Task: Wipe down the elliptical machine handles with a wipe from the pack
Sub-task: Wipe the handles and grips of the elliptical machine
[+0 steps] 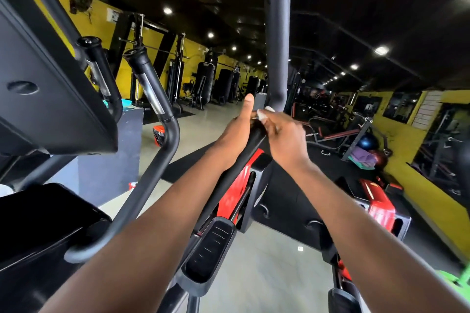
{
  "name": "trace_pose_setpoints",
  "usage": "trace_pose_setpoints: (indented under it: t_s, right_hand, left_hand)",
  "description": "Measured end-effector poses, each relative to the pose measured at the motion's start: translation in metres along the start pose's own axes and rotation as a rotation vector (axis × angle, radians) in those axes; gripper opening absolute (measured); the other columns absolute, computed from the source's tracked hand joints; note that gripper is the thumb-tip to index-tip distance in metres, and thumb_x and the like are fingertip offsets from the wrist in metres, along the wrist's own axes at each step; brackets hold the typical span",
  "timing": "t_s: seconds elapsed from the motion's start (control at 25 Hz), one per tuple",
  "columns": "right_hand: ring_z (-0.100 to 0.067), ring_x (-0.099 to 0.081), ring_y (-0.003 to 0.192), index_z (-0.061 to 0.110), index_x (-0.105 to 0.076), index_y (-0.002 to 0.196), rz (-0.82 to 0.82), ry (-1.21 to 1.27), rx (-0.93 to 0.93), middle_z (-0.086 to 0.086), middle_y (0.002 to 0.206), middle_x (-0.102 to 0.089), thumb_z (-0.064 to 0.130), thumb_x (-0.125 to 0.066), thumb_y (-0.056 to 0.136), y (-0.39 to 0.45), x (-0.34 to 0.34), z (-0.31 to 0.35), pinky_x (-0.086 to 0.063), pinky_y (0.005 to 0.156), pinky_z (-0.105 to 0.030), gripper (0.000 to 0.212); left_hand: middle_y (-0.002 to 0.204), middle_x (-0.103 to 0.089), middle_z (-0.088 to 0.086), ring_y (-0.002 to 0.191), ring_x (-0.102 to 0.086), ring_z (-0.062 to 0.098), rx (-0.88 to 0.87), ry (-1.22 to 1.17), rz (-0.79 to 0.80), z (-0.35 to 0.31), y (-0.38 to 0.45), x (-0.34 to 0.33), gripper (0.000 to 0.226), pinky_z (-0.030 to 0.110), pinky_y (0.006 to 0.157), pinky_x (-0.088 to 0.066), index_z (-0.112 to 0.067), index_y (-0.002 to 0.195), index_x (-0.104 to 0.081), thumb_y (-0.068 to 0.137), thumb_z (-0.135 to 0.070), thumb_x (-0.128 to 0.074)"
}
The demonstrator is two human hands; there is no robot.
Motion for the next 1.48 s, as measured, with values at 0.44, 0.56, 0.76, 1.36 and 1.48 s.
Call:
trace_pose_setpoints:
  t_s: [0.44,0.56,0.76,1.36,1.48]
  right_hand:
    - [-0.016,-0.069,0.088,0.018,-0.065,0.120,0.188,0.024,0.266,-0.003,0.104,-0.071,0.006,-0.052,0.093,-0.010,-0.008,0.007,-0.059,0.079,-0.038,0.033]
    - [-0.017,-0.069,0.091,0.020,-0.065,0.121,0.125,-0.062,0.351,-0.004,0.105,-0.072,0.000,-0.052,0.092,0.021,0.022,0.015,-0.059,0.079,-0.037,0.037]
    - [-0.025,-0.067,0.087,0.018,-0.063,0.122,0.085,-0.206,0.500,-0.007,0.101,-0.072,0.006,-0.046,0.091,0.047,0.030,0.020,-0.058,0.074,-0.038,0.037]
    - [-0.023,-0.053,0.066,0.013,-0.067,0.107,-0.029,-0.373,0.611,-0.002,0.073,-0.064,0.014,-0.038,0.093,0.043,0.037,0.053,-0.051,0.053,-0.033,0.032]
    - [-0.022,-0.048,0.066,0.012,-0.067,0.111,-0.237,-0.412,0.624,-0.003,0.073,-0.061,0.005,-0.047,0.091,0.056,0.061,0.070,-0.040,0.056,-0.031,0.029]
  left_hand:
    - [0.142,-0.052,0.003,0.113,-0.043,0.006,-0.058,-0.163,-0.037,-0.026,0.030,-0.009,0.069,0.022,0.087,-0.030,-0.024,0.137,-0.051,0.097,-0.062,-0.010]
    - [0.124,-0.063,-0.003,0.110,-0.052,0.008,-0.081,-0.186,-0.031,-0.031,0.031,-0.009,0.066,0.024,0.084,-0.033,-0.030,0.119,-0.061,0.096,-0.064,-0.010]
    - [0.102,-0.065,-0.012,0.098,-0.061,0.006,-0.109,-0.273,-0.054,-0.049,0.034,-0.005,0.068,0.030,0.086,-0.045,-0.028,0.127,-0.058,0.095,-0.067,-0.014]
    - [0.095,-0.062,-0.016,0.085,-0.060,0.000,-0.146,-0.286,-0.109,-0.071,0.027,-0.002,0.061,0.025,0.072,-0.046,-0.030,0.129,-0.055,0.096,-0.065,-0.017]
    - [0.107,-0.067,-0.006,0.103,-0.062,0.012,-0.155,-0.289,-0.131,-0.074,0.029,-0.003,0.061,0.034,0.087,-0.048,-0.031,0.107,-0.063,0.093,-0.071,-0.020]
Point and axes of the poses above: each hand's wrist, its own y-axis towards the middle knuckle, its own x-axis out of the back of the hand, z = x × y, the point moved 10 cm from there along y, towards the middle knuckle
